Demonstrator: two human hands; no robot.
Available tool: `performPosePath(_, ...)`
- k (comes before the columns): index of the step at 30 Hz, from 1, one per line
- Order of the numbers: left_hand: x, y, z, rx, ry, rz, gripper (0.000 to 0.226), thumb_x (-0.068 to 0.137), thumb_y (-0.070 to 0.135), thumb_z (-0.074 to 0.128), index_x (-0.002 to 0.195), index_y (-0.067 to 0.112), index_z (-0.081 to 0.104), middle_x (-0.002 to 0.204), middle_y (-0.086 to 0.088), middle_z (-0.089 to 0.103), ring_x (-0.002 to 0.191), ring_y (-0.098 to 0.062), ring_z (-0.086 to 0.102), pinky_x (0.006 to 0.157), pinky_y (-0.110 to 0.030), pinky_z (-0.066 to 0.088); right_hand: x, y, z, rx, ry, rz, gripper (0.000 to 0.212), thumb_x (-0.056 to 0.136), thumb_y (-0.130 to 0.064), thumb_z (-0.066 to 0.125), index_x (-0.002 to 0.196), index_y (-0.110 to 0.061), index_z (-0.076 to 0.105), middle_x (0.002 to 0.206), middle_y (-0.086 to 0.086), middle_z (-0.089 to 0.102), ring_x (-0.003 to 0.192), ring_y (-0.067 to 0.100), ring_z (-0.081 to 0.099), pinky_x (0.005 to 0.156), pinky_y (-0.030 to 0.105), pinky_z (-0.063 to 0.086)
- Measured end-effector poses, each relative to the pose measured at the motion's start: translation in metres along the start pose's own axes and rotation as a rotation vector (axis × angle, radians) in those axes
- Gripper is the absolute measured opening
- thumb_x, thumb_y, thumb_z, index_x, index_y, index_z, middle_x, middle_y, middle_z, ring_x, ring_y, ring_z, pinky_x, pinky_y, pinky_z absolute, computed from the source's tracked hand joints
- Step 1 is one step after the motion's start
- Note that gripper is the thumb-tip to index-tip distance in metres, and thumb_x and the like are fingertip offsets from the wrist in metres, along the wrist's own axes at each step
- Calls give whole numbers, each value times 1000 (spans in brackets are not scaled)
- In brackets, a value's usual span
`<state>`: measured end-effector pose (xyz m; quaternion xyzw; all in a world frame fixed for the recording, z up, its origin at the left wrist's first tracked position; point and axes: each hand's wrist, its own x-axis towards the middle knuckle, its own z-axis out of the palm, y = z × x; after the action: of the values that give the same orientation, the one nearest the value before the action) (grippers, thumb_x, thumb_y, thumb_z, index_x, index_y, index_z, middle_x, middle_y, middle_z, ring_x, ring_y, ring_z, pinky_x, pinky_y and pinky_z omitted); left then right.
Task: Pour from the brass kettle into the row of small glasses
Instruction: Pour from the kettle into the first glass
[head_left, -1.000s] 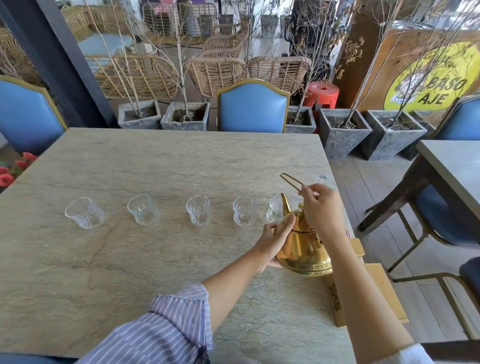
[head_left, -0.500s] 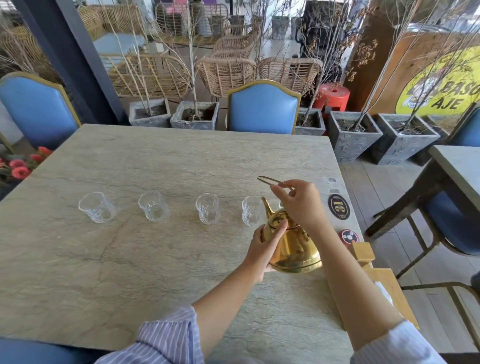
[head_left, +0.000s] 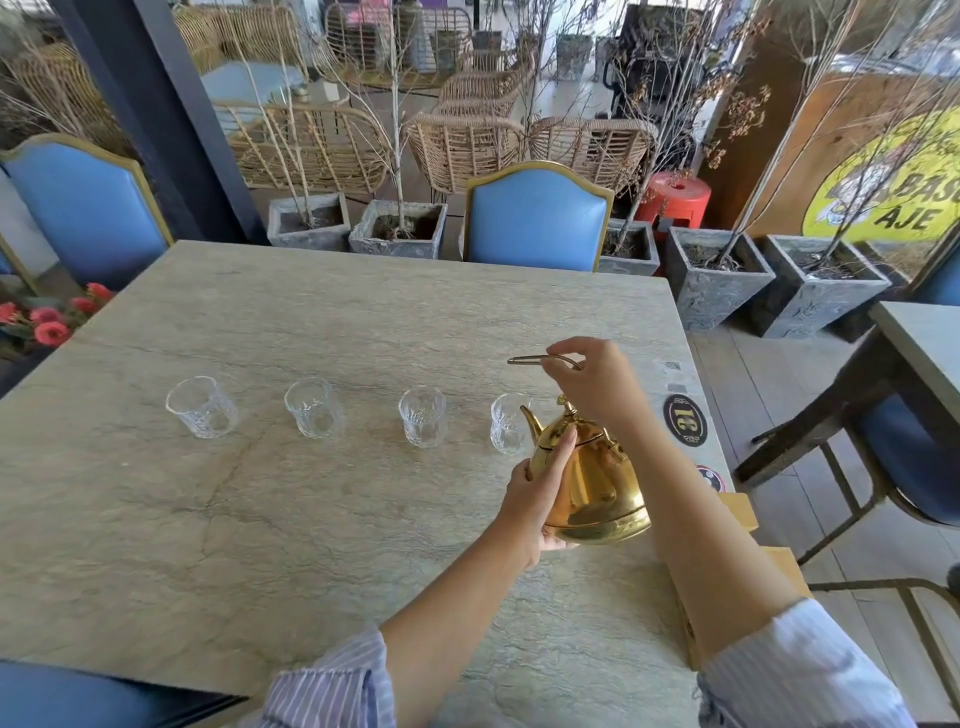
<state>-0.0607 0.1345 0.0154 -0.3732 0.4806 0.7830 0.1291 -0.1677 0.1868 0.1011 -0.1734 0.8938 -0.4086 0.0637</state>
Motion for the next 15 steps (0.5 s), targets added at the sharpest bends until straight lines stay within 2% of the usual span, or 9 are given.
performPosePath(1, -1, 2, 1, 1, 0, -11, 144, 23, 94, 82, 148, 29, 51, 144, -8, 62, 128, -36, 65, 85, -56, 65, 1, -1, -1, 2, -2, 0, 30, 93, -23, 62, 119, -10, 68, 86, 3, 66, 61, 23, 65, 49, 21, 42)
performPosePath(3, -3, 5, 3, 1, -4, -34, 136, 30, 93, 83, 146, 29, 53, 142, -8, 65, 124, -35, 68, 72, -49, 66, 3, -2, -5, 5, 0, 2, 31, 92, -23, 62, 118, -8, 69, 85, 6, 68, 52, 12, 58, 48, 21, 39)
performPosePath(6, -6, 8, 6, -12, -16, -56, 129, 38, 90, 85, 146, 28, 52, 141, -10, 65, 123, -35, 69, 58, -43, 65, 5, -4, -10, 20, -13, 17, 29, 93, -21, 61, 117, -8, 69, 63, -3, 61, 32, 2, 50, 41, 13, 34)
performPosePath(8, -9, 11, 8, -18, -32, -65, 132, 35, 90, 87, 147, 28, 53, 142, -10, 66, 123, -36, 69, 57, -43, 66, 6, -7, -15, 20, -25, 10, 27, 94, -21, 60, 116, -8, 69, 56, -9, 52, 25, -2, 46, 36, 9, 32)
performPosePath(12, -11, 13, 11, -35, -50, -81, 135, 35, 88, 89, 150, 28, 51, 142, -11, 67, 123, -37, 70, 53, -43, 65, 8, -11, -21, -14, -26, -15, 29, 94, -25, 61, 115, -8, 71, 68, 2, 66, 26, -3, 48, 38, 15, 38)
performPosePath(15, -13, 15, 13, -47, -64, -85, 137, 33, 87, 89, 150, 25, 52, 140, -13, 69, 120, -37, 73, 56, -44, 66, 9, -15, -24, -18, -43, -20, 29, 93, -24, 61, 114, -7, 71, 63, -1, 63, 26, -3, 49, 32, 7, 34)
